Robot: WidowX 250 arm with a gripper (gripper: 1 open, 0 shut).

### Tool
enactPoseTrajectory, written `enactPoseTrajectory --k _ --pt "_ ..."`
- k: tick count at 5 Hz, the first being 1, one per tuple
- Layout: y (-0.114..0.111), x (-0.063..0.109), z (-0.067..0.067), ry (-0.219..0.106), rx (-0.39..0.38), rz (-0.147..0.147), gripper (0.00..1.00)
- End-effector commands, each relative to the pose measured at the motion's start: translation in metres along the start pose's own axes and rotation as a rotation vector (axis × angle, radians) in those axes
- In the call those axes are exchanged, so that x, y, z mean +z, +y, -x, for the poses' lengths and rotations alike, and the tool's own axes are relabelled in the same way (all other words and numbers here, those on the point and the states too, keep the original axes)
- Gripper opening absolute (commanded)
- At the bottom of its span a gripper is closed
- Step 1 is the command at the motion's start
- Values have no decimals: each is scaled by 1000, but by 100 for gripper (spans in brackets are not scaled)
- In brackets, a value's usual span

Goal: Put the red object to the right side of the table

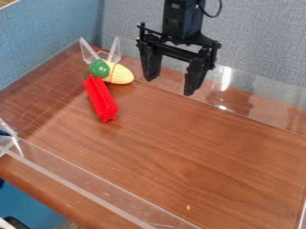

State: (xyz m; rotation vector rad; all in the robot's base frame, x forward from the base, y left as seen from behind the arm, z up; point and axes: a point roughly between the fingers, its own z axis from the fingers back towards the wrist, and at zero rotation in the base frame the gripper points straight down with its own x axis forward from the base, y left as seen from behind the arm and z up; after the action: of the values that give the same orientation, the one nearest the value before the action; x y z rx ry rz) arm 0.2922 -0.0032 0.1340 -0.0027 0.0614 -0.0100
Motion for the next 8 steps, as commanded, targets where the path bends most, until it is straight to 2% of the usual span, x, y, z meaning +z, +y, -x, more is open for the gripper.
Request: enactPoseTrajectory --k 1,2,3,5,6,7,8 --pt "2 -7 0 19 13 2 100" --pt "15 -13 -2 33 82 9 100" --pt "38 -17 -3 35 182 27 100" --pt "95 -20 1 2 448 70 100" --pt "118 -25 -2 -6 545 88 100" --pt "128 -34 -7 -7 610 89 100" --pt "127 -47 -9 6 624 81 100"
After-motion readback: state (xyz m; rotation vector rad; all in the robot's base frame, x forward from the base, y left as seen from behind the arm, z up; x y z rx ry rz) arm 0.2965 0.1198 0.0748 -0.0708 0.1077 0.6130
